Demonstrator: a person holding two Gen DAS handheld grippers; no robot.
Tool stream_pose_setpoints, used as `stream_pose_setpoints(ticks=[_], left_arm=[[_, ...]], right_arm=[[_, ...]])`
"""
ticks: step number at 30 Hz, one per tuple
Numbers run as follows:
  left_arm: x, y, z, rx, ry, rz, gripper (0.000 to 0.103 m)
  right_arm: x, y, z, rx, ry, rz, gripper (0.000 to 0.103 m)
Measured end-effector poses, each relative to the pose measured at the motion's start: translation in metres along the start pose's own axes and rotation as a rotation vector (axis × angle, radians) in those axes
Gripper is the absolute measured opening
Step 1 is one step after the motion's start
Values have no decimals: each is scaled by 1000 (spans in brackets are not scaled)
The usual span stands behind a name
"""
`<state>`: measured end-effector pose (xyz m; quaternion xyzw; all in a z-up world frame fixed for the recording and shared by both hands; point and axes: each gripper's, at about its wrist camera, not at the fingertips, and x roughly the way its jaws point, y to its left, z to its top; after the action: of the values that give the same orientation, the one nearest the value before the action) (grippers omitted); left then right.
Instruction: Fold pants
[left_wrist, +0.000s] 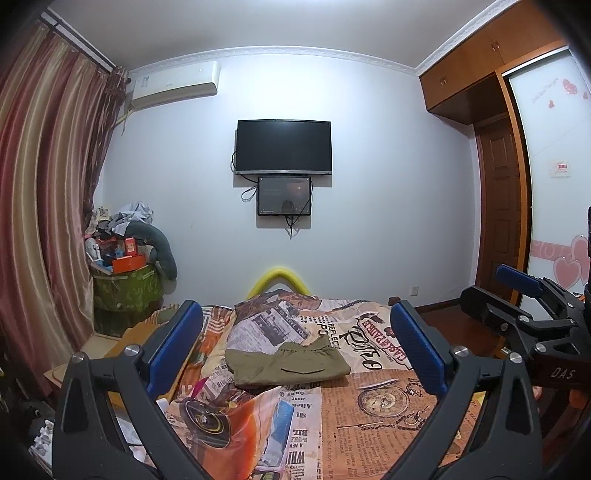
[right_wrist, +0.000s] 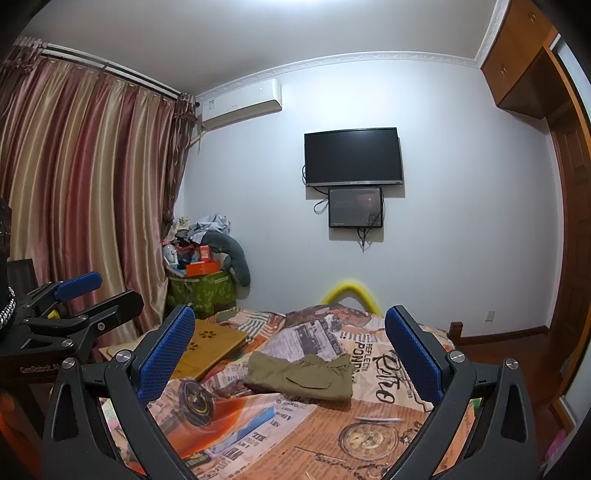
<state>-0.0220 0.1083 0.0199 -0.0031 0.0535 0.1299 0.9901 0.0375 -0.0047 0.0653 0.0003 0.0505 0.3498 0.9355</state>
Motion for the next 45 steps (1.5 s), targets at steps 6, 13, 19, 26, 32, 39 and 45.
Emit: stream_pose_setpoints(ticks=[6, 13, 19, 26, 32, 39, 45], left_arm=[[2, 1, -2, -11, 7, -1, 103], [3, 2, -1, -13, 10, -2, 103], [5, 3, -2, -18, 18, -9, 103], [6, 7, -2, -27, 24, -24, 103], [8, 9, -2, -36, 42, -40, 103], [10, 9, -1, -35, 42, -38, 103], [11, 6, -2, -23, 41, -42, 103]], right_arm=[[0, -1, 0, 8, 7, -4, 102], [-1, -2, 0, 11, 7, -7, 102], [-2, -2, 1, 16, 7, -9, 102], [-3, 1, 1, 21, 12, -11, 102], [-4, 2, 1, 22, 12, -10, 102], [-3, 2, 1, 23, 14, -10, 102], [-3, 3, 1, 25, 18, -12, 102]])
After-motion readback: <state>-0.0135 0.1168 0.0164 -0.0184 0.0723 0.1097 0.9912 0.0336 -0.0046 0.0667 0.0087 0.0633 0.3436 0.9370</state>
